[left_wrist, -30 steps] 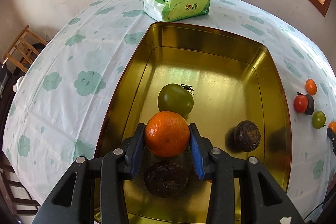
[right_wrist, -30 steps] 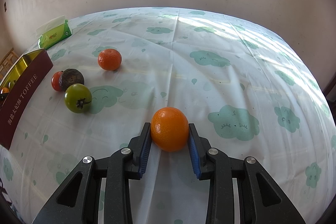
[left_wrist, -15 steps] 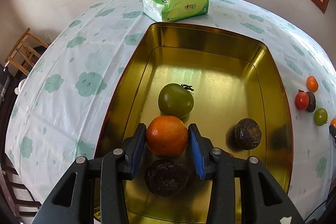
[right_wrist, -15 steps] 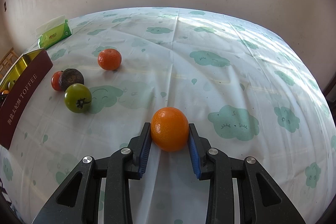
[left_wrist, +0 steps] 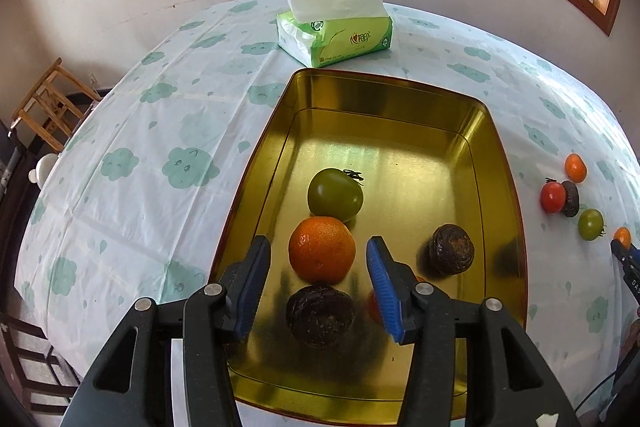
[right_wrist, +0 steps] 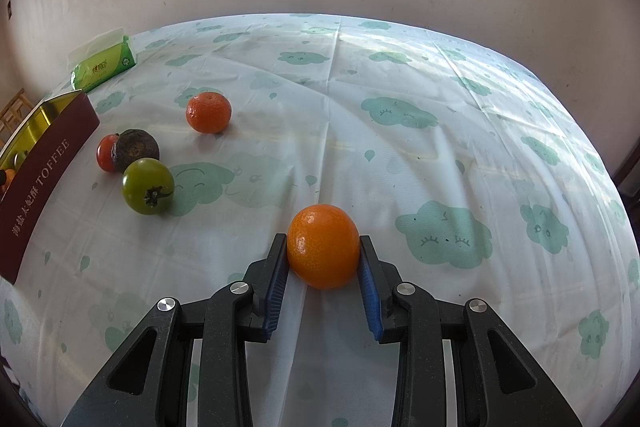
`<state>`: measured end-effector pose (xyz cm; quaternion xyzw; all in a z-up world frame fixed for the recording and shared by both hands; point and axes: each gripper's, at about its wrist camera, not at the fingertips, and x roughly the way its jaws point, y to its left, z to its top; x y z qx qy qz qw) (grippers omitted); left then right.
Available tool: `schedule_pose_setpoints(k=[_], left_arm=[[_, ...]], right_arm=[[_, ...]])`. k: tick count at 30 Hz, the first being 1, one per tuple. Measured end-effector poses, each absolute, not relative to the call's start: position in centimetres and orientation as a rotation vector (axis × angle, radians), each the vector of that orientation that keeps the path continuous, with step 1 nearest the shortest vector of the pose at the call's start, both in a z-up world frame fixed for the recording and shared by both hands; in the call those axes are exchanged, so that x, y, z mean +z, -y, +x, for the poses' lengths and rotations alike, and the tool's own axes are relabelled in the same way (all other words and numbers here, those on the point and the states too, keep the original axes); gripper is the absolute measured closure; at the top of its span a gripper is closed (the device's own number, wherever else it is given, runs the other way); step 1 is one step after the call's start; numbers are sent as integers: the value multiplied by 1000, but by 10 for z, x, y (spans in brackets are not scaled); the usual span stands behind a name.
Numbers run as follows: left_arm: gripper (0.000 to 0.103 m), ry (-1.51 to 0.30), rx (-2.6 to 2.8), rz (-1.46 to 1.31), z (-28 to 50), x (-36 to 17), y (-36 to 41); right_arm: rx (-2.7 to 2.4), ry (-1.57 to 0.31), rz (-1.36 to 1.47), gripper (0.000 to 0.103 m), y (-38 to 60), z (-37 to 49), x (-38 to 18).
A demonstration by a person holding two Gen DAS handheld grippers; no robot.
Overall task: Organize fruits
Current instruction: 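Withdraw the left gripper while the right gripper carries its mandarin toward the tray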
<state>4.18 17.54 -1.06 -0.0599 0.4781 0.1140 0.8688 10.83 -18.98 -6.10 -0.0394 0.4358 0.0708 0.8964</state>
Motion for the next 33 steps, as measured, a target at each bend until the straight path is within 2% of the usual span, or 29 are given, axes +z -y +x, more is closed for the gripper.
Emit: schedule_pose_setpoints(k=[4, 13, 22, 33], left_arm=[[45, -985, 242, -134, 33, -6, -175], [32, -956, 251, -135, 16, 0, -176], [30, -937, 263, -155, 6, 1, -178], [28, -929, 311, -202, -4, 5, -190]], right_arm=[[139, -908, -83, 69, 191, 109, -61], [136, -906, -98, 69, 187, 106, -55], [191, -867, -99, 69, 174, 99, -32], [377, -812, -134, 69, 97, 82, -3]])
